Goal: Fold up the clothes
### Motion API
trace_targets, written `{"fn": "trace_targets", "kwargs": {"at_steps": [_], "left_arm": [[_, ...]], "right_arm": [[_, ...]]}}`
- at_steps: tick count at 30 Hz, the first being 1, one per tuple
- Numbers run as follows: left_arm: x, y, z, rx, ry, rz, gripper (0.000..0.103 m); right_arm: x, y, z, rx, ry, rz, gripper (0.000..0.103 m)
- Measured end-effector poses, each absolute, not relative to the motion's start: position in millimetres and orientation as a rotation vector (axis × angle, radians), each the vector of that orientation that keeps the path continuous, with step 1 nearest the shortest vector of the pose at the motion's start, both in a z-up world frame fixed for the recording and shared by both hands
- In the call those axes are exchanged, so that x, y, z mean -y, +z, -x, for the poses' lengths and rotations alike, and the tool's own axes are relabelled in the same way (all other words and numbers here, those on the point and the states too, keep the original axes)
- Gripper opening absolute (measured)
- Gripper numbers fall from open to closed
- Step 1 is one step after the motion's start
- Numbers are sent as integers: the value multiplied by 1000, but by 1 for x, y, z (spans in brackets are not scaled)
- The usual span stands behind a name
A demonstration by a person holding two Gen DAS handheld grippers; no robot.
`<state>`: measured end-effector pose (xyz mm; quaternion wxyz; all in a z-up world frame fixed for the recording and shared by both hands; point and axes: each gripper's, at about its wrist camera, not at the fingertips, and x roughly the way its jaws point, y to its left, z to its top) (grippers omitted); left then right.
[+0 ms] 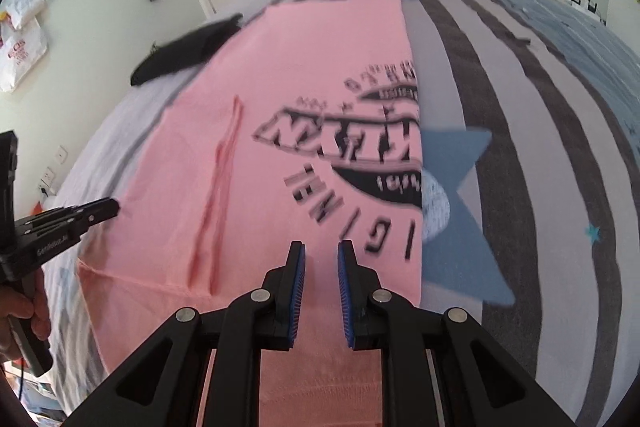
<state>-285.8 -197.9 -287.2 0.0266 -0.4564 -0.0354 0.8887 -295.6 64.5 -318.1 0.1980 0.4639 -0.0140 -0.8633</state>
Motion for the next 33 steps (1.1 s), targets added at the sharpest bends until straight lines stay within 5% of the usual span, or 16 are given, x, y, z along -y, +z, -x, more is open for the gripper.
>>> {"fn": "trace_targets", "kwargs": {"at_steps": [9, 33], "left_arm": [[191, -305, 370, 62, 2743, 1394, 4], [209, -310, 284, 162, 2752, 1466, 6]], "right_arm": [[-49, -316, 363, 59, -2484, -1230, 15], [-71, -337, 311, 61, -2468, -1274, 16]]}}
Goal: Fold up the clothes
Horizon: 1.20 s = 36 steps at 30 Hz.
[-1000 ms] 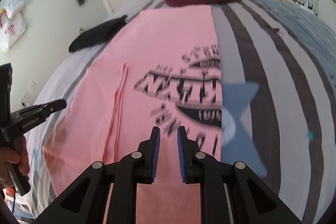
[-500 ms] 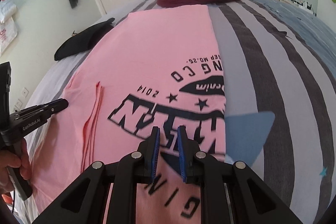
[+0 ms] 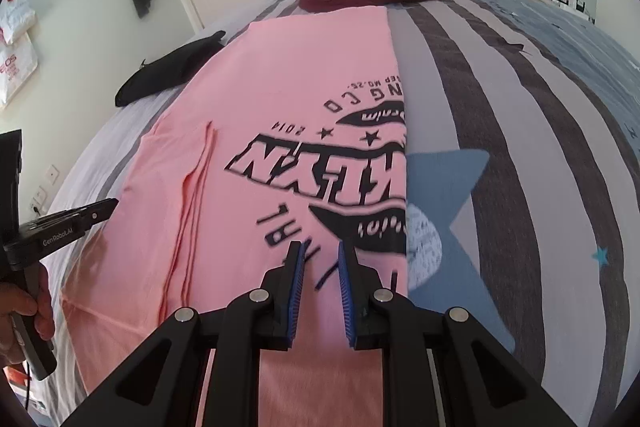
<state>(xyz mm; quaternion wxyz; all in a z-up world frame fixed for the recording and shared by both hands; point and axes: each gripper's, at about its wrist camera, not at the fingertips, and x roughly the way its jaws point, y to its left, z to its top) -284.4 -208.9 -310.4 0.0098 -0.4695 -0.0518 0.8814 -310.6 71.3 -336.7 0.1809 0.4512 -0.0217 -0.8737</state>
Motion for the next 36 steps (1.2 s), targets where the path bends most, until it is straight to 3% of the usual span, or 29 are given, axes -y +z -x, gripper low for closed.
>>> {"fn": "trace_targets", "kwargs": {"at_steps": [28, 31, 33, 36], "left_arm": [[217, -290, 172, 203, 2646, 1607, 6], [229, -279, 175, 268, 2696, 1560, 20], [239, -275, 181, 329, 2728, 1532, 45], [244, -279, 193, 350, 2745, 1516, 47]], "right_arm": [[-103, -327, 225, 14, -2351, -1401, 16], [-111, -317, 223, 28, -2376, -1395, 19], [-120, -314, 227, 60, -2411, -1395, 22], [-131, -317, 241, 127, -2456, -1420, 38]]}}
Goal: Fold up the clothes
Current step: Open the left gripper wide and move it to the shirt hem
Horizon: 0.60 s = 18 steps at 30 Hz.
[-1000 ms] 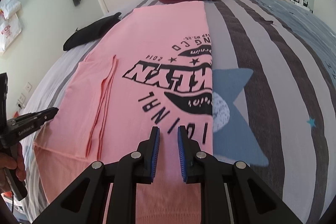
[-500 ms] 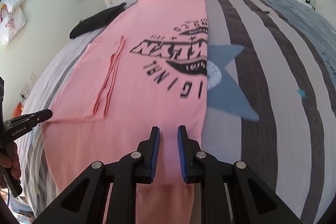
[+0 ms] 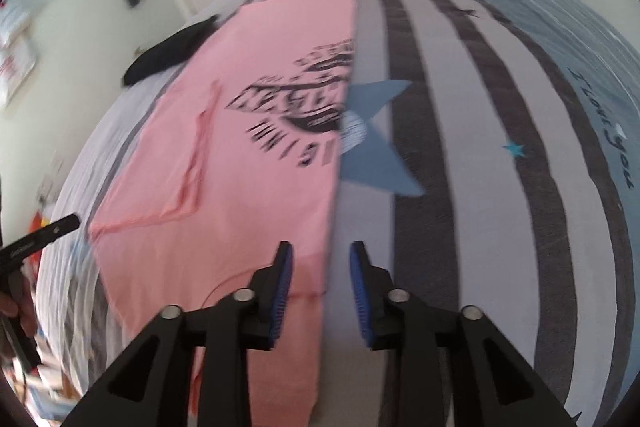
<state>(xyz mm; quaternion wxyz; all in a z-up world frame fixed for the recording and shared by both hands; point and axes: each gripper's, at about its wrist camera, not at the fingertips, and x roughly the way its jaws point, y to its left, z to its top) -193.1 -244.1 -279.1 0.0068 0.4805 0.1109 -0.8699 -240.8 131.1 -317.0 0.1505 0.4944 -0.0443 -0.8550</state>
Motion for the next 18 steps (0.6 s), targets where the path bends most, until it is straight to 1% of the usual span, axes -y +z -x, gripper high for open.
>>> {"fn": "trace_targets", "kwargs": {"at_steps": [5, 8, 14, 18], "left_arm": [[241, -293, 204, -340, -2736, -1547, 47], [243, -306, 203, -395, -2713, -1609, 47], [239, -312, 194, -406, -2771, -1646, 48], [237, -315, 190, -382, -2797, -1665, 48]], "right_arm": [[-130, -323, 257, 175, -2451, -1426, 38], [-124, -327, 255, 170, -2429, -1429, 38], [-119, -338, 245, 191, -2413, -1458, 39], [-118, -338, 241, 216, -2412, -1469, 39]]}}
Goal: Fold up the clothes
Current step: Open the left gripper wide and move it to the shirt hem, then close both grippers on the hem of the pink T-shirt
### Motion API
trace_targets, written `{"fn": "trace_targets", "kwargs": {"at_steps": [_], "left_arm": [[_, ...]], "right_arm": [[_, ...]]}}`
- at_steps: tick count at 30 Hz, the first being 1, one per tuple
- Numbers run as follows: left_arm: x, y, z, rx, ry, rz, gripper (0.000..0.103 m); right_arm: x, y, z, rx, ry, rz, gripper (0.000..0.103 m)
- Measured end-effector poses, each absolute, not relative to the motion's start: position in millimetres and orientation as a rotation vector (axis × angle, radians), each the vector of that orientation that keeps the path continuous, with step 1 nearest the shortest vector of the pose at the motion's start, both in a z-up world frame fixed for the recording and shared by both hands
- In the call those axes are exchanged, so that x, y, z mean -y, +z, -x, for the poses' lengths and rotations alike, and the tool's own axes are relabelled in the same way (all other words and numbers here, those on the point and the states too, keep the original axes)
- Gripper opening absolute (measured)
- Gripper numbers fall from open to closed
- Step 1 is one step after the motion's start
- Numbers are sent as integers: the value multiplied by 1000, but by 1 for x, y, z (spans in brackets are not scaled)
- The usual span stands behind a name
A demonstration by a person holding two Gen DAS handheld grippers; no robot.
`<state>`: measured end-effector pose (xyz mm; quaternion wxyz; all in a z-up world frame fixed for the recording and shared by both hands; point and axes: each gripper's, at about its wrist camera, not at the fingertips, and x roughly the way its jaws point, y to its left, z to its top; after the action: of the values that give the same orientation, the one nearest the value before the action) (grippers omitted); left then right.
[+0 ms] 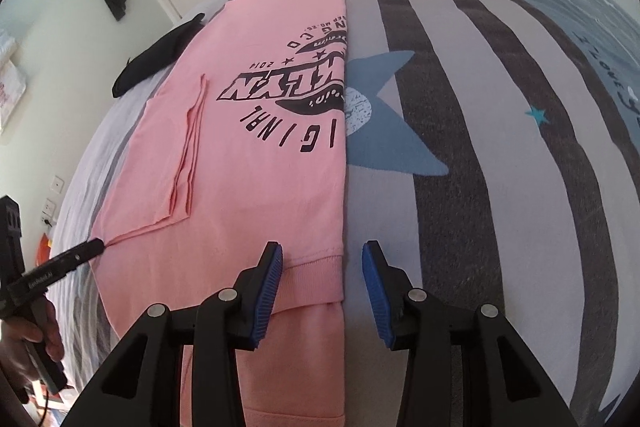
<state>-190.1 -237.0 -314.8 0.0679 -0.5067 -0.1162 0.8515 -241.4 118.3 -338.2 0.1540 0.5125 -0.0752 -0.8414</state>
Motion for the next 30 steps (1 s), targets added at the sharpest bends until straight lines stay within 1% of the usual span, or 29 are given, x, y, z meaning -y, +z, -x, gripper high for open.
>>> {"fn": "trace_targets", "kwargs": {"at_steps": [7, 11, 16, 17, 18, 19, 20, 22, 23, 27, 30], "left_arm": [[240, -316, 192, 380, 2552, 1500, 48], [238, -317, 194, 355, 2565, 1482, 47], [231, -315, 194, 301, 2570, 1461, 29], [230, -315, 193, 288, 2570, 1460, 23], [228, -314, 193, 279, 2571, 1459, 22], [227, -314, 194, 275, 2573, 1460, 21], [227, -314, 194, 274, 2574, 1460, 17], [228, -313, 193, 283, 2576, 1461, 15], [229, -313, 192, 288, 2577, 1461, 14], [227, -305, 191, 259, 2590, 1451, 9], [226, -292, 186, 256, 2598, 1415, 8]], "right_arm": [[-111, -342, 235, 230, -2419, -1466, 39], [-103, -344, 232, 222, -2419, -1460, 39], [-102, -346, 230, 231, -2415, -1442, 39], [-102, -346, 230, 219, -2413, -1439, 37], [-102, -346, 231, 213, -2414, -1440, 36], [-103, -346, 231, 216, -2419, -1445, 31], [-104, -345, 231, 211, -2426, -1449, 20], [-106, -343, 232, 193, -2426, -1450, 10], [-107, -342, 232, 190, -2424, -1450, 8], [-106, -338, 230, 169, -2422, -1441, 7], [-107, -330, 226, 166, -2430, -1417, 6]]}}
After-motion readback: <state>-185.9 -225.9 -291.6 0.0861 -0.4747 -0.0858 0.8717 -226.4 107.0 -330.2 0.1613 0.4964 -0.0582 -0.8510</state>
